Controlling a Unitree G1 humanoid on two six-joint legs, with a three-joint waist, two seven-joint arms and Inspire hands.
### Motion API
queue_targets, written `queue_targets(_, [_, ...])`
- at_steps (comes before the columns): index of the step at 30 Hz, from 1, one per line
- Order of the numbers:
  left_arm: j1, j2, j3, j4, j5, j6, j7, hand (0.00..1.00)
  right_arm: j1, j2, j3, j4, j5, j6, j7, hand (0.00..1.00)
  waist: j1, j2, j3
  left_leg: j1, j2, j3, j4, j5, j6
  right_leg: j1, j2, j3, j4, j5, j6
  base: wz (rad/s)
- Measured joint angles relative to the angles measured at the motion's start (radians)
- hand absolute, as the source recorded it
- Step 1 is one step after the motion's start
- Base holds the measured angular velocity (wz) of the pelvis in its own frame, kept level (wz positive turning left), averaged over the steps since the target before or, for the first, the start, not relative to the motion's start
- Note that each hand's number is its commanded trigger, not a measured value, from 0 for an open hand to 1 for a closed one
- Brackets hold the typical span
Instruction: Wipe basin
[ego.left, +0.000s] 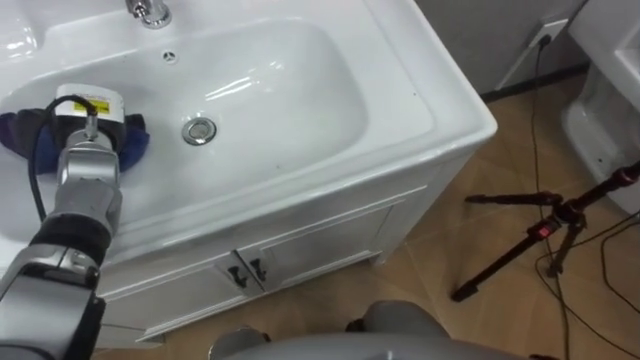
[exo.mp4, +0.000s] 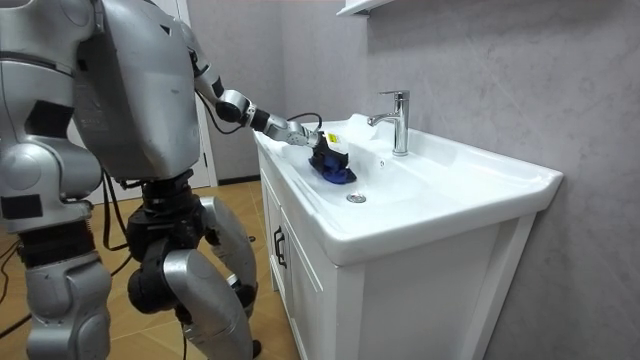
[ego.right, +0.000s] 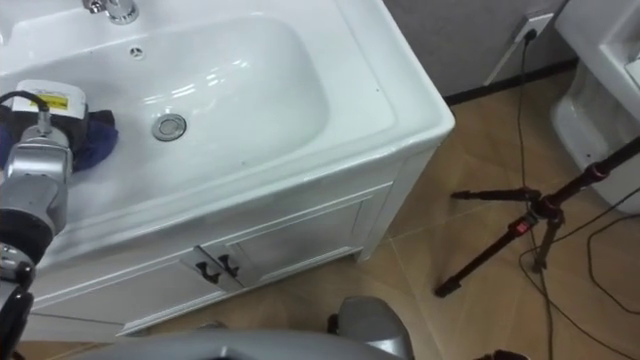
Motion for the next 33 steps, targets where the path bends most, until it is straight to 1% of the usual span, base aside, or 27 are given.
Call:
queue_targets(2, [0.009,-0.008,0.028,0.001,-0.04,-0.006,0.033,1.0,0.006,0.0,0.001,-0.007,0.0,-0.009,-0.011,0.0,0.004,0.001,-0.0002,0.013,-0.009,0.0,-0.015,0.002,-0.002,0.002,-0.005,0.0,-0.001,-0.004,0.0,0.04])
queue_targets(3, [0.01,-0.008,0.031,0.001,-0.071,-0.014,0.05,1.0,0.019,0.0,0.001,-0.024,0.0,-0.012,-0.02,0.0,0.012,0.002,-0.001,0.017,-0.015,0.0,-0.028,0.004,-0.003,0.004,-0.009,0.001,-0.002,-0.007,0.004,0.03])
queue_targets(5, [0.015,-0.013,0.051,0.0,-0.117,-0.031,0.077,1.0,0.036,-0.001,0.001,-0.036,0.013,-0.025,-0.029,0.0,0.02,0.013,-0.0031,0.022,-0.016,-0.003,-0.036,0.005,-0.004,0.014,-0.008,-0.003,-0.016,-0.004,0.003,0.06])
queue_targets(6, [0.029,-0.015,0.072,0.0,-0.161,-0.041,0.101,1.0,0.041,-0.003,0.001,-0.046,0.011,-0.03,-0.032,0.0,0.022,0.02,-0.0002,0.035,-0.018,-0.003,-0.049,0.007,-0.004,0.032,-0.007,-0.006,-0.031,0.001,0.002,0.07])
queue_targets(9, [0.066,-0.031,0.129,-0.001,-0.263,-0.072,0.157,1.0,0.049,-0.003,0.001,-0.044,0.009,-0.041,-0.037,0.0,0.022,0.034,-0.0007,0.068,-0.027,-0.007,-0.073,0.009,-0.007,0.069,-0.01,-0.011,-0.054,0.0,0.004,0.09])
queue_targets(10, [0.074,-0.042,0.151,0.0,-0.292,-0.087,0.176,1.0,0.052,-0.004,0.0,-0.044,0.009,-0.05,-0.037,0.0,0.022,0.039,0.0001,0.072,-0.032,-0.015,-0.075,0.01,-0.007,0.075,-0.011,-0.015,-0.064,-0.001,0.006,0.14])
queue_targets(11, [0.076,-0.047,0.158,0.0,-0.304,-0.093,0.184,1.0,0.052,-0.004,0.001,-0.044,0.009,-0.054,-0.037,0.0,0.025,0.041,0.0004,0.076,-0.034,-0.016,-0.077,0.011,-0.006,0.075,-0.013,-0.016,-0.066,-0.002,0.008,0.11])
queue_targets(12, [0.076,-0.06,0.179,-0.001,-0.329,-0.105,0.2,1.0,0.052,-0.004,0.001,-0.045,0.01,-0.064,-0.037,0.0,0.036,0.049,-0.0006,0.081,-0.039,-0.016,-0.087,0.012,-0.006,0.077,-0.016,-0.014,-0.065,-0.005,0.011,0.06])
queue_targets(13, [0.077,-0.074,0.199,0.0,-0.349,-0.115,0.217,1.0,0.054,-0.004,0.001,-0.047,0.011,-0.071,-0.037,0.0,0.047,0.049,0.0,0.088,-0.046,-0.015,-0.096,0.016,-0.006,0.084,-0.022,-0.016,-0.064,-0.009,0.012,0.06])
queue_targets(14, [0.079,-0.079,0.207,-0.001,-0.361,-0.12,0.226,1.0,0.059,-0.004,0.001,-0.049,0.012,-0.073,-0.037,0.0,0.049,0.048,0.0015,0.091,-0.049,-0.016,-0.1,0.02,-0.006,0.088,-0.025,-0.019,-0.064,-0.011,0.014,0.11])
queue_targets(15, [0.086,-0.091,0.226,-0.002,-0.383,-0.132,0.247,1.0,0.065,-0.005,0.001,-0.062,0.016,-0.074,-0.037,0.0,0.055,0.049,0.0045,0.101,-0.054,-0.016,-0.111,0.021,-0.006,0.09,-0.03,-0.022,-0.065,-0.016,0.014,0.11])
queue_targets(17, [0.091,-0.106,0.249,-0.016,-0.412,-0.136,0.265,1.0,0.071,-0.004,0.0,-0.067,0.015,-0.089,-0.037,0.0,0.066,0.05,0.0049,0.101,-0.055,-0.016,-0.114,0.021,-0.006,0.091,-0.031,-0.026,-0.066,-0.021,0.014,0.07])
queue_targets(18, [0.093,-0.112,0.264,-0.018,-0.431,-0.143,0.274,1.0,0.07,-0.004,-0.001,-0.068,0.007,-0.097,-0.037,0.0,0.07,0.051,0.0052,0.102,-0.055,-0.018,-0.118,0.022,-0.007,0.093,-0.032,-0.03,-0.069,-0.022,0.014,0.07])
queue_targets(20, [0.11,-0.112,0.266,-0.056,-0.457,-0.15,0.282,1.0,0.072,-0.004,-0.001,-0.076,-0.001,-0.107,-0.036,0.0,0.07,0.052,0.0049,0.103,-0.059,-0.029,-0.126,0.023,-0.01,0.104,-0.033,-0.041,-0.072,-0.021,0.013,0.17])
queue_targets(21, [0.116,-0.112,0.266,-0.077,-0.474,-0.156,0.291,1.0,0.078,-0.004,-0.001,-0.076,-0.002,-0.111,-0.036,0.0,0.068,0.052,0.005,0.104,-0.061,-0.04,-0.13,0.024,-0.011,0.113,-0.034,-0.054,-0.082,-0.021,0.013,0.27])
queue_targets(23, [0.116,-0.112,0.265,-0.093,-0.483,-0.166,0.303,1.0,0.081,-0.005,-0.001,-0.074,-0.002,-0.114,-0.036,0.0,0.067,0.053,0.008,0.108,-0.063,-0.051,-0.132,0.024,-0.011,0.128,-0.034,-0.063,-0.091,-0.021,0.013,0.21])
queue_targets(24, [0.121,-0.112,0.265,-0.111,-0.497,-0.167,0.306,1.0,0.082,-0.005,-0.001,-0.075,-0.002,-0.117,-0.036,0.0,0.066,0.055,0.011,0.116,-0.068,-0.059,-0.14,0.025,-0.012,0.141,-0.035,-0.068,-0.102,-0.02,0.015,0.13])
queue_targets(26, [0.138,-0.112,0.265,-0.16,-0.497,-0.171,0.307,1.0,0.081,-0.005,-0.001,-0.075,-0.01,-0.127,-0.026,0.0,0.067,0.057,0.0126,0.131,-0.073,-0.061,-0.155,0.025,-0.012,0.152,-0.037,-0.071,-0.117,-0.02,0.018,0.08])
queue_targets(29, [0.161,-0.112,0.265,-0.273,-0.497,-0.179,0.309,1.0,0.085,-0.005,0.0,-0.074,-0.014,-0.137,-0.005,0.0,0.074,0.059,0.0129,0.152,-0.086,-0.065,-0.181,0.032,-0.009,0.17,-0.042,-0.068,-0.138,-0.018,0.028,0.04])
queue_targets(30, [0.164,-0.112,0.265,-0.29,-0.497,-0.182,0.311,1.0,0.085,-0.005,0.0,-0.074,-0.014,-0.137,0.001,0.0,0.075,0.059,0.0129,0.155,-0.088,-0.064,-0.183,0.032,-0.009,0.172,-0.043,-0.068,-0.138,-0.018,0.029,0.0])
queue_targets(33, [0.178,-0.112,0.266,-0.339,-0.497,-0.206,0.332,1.0,0.087,-0.004,0.0,-0.078,-0.011,-0.142,0.025,0.0,0.079,0.061,0.0119,0.171,-0.094,-0.063,-0.199,0.032,-0.009,0.181,-0.048,-0.067,-0.142,-0.02,0.033,0.0])
